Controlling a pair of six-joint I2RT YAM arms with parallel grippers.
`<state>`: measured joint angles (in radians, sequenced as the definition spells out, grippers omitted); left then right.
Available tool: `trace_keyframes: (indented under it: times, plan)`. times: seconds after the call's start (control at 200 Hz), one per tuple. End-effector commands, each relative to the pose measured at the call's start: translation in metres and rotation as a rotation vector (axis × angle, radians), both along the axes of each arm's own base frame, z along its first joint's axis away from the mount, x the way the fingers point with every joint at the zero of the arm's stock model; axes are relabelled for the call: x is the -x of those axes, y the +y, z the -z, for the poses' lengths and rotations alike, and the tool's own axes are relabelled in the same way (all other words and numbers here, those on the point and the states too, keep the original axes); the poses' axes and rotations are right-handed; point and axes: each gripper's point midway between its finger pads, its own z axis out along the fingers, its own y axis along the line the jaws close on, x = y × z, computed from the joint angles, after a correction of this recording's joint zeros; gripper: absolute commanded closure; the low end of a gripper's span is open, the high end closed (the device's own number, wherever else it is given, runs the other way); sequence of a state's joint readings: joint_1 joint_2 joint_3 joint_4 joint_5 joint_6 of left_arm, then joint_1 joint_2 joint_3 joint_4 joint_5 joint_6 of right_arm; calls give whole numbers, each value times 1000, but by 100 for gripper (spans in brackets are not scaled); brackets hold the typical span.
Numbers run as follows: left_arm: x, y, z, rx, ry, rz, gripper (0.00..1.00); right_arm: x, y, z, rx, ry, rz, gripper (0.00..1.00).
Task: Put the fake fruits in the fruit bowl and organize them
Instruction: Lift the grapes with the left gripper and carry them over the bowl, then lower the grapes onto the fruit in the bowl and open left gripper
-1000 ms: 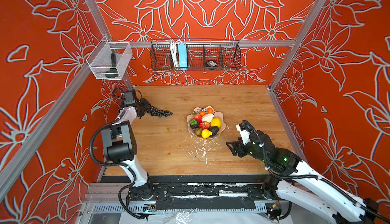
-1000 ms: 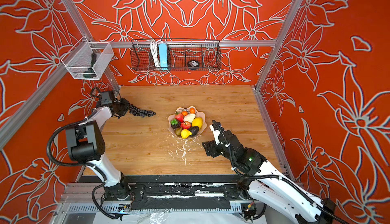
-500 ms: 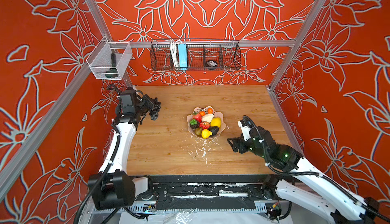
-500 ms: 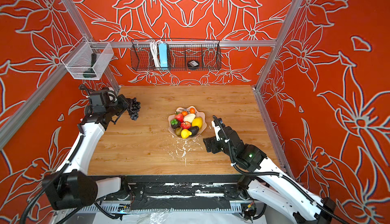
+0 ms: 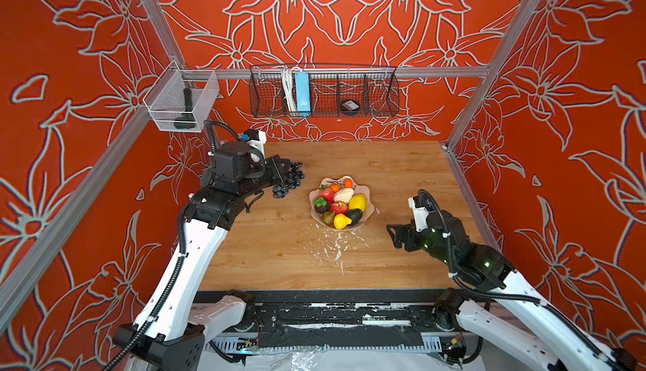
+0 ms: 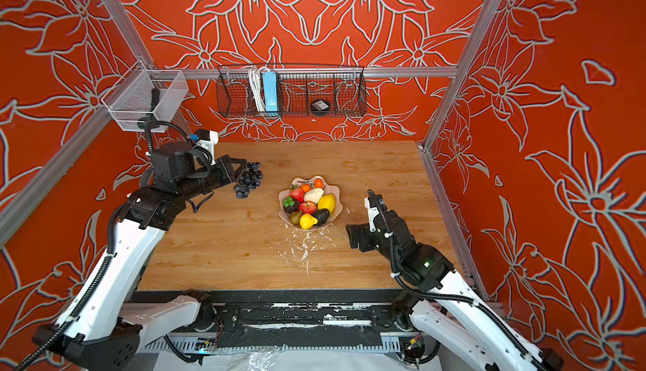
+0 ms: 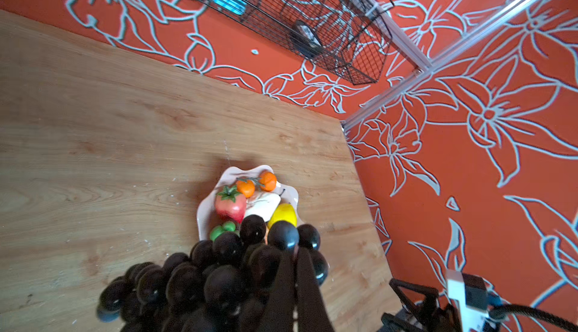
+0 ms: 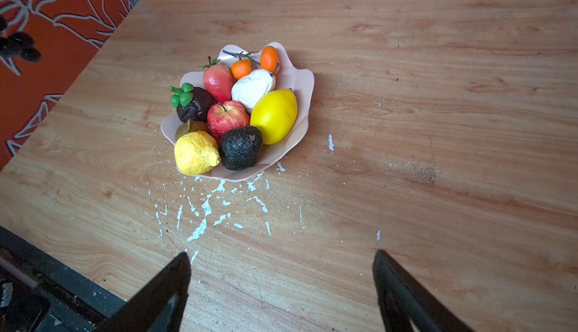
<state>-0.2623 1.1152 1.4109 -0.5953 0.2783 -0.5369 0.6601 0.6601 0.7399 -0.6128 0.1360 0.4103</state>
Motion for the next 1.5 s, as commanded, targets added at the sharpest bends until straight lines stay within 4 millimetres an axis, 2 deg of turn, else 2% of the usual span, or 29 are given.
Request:
trace_keyframes:
  times: [0.0, 0.325, 0.541, 0.876, 1.006, 1.166, 1.311, 1.497]
  plan:
    - [2, -16, 3, -25, 25, 35, 100, 0, -7, 7, -13, 10, 52, 9]
    - [-2, -90, 9, -21, 32, 169, 100, 1, -8, 9, -27, 14, 58, 9]
    - [-13, -144, 23, -42, 58, 252, 100, 5, -9, 13, -35, 21, 59, 9]
    - [-44, -188, 56, -72, 141, 256, 100, 9, -9, 19, -41, 41, 49, 9]
    - [-59, -193, 70, -103, 152, 233, 100, 10, -8, 20, -41, 46, 46, 9]
    - [-76, -193, 101, -161, 189, 195, 100, 10, -8, 20, -39, 48, 41, 9]
    - [-85, -187, 124, -203, 225, 165, 100, 12, -7, 23, -45, 56, 37, 9]
    - [-93, -171, 136, -252, 237, 116, 100, 13, -6, 27, -51, 67, 32, 9]
